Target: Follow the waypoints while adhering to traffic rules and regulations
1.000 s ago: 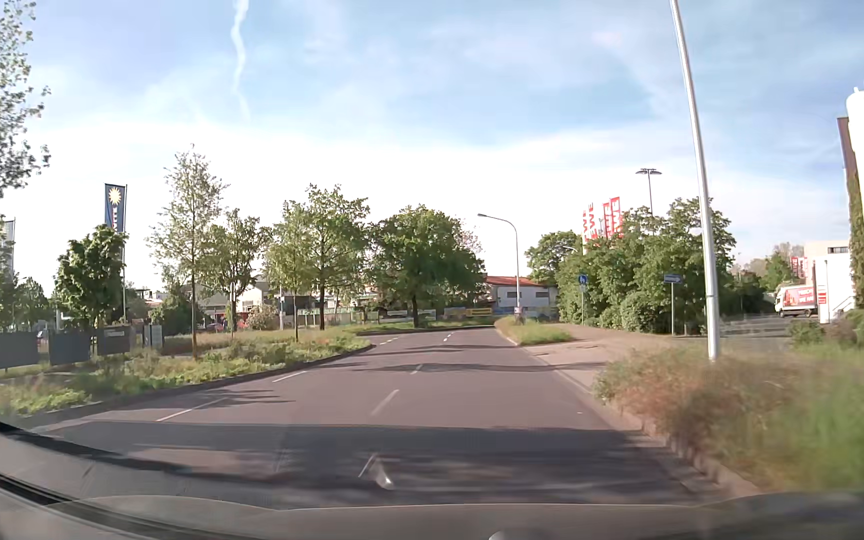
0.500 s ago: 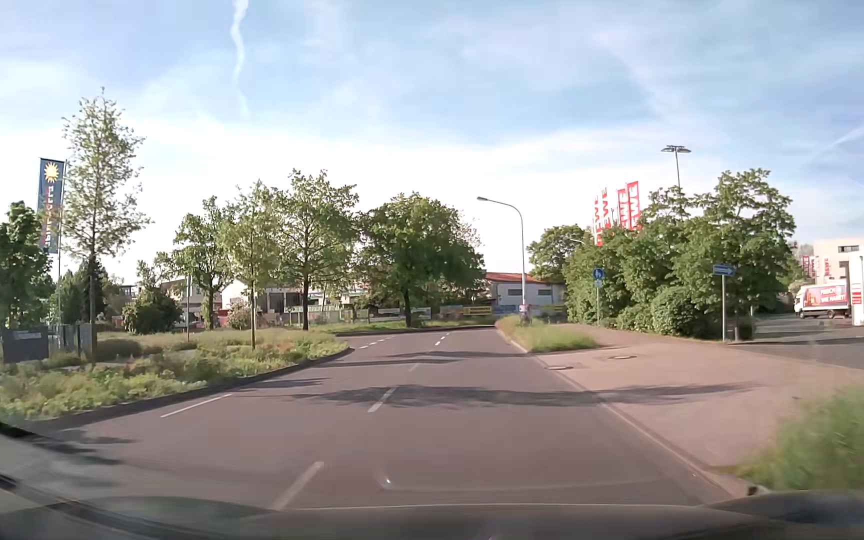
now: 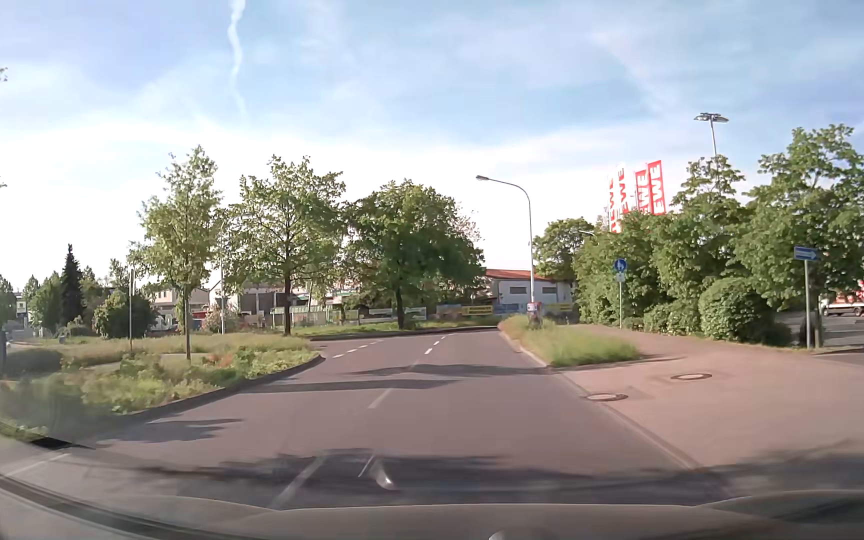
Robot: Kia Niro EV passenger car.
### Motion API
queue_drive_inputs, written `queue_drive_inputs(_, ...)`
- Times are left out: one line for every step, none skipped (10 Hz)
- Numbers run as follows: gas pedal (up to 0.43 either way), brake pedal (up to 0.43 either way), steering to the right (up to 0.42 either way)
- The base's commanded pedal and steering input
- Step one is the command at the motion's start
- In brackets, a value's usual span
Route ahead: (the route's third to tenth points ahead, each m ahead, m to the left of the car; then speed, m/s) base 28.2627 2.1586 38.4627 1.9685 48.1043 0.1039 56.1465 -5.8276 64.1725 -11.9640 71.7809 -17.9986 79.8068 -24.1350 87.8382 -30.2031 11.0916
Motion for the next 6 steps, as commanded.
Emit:
queue_drive_inputs(0.000,0.000,-0.007)
queue_drive_inputs(0.000,0.000,-0.007)
queue_drive_inputs(0.000,0.000,-0.007)
queue_drive_inputs(0.000,0.000,-0.007)
queue_drive_inputs(0.000,0.000,-0.007)
queue_drive_inputs(0.000,0.000,-0.007)
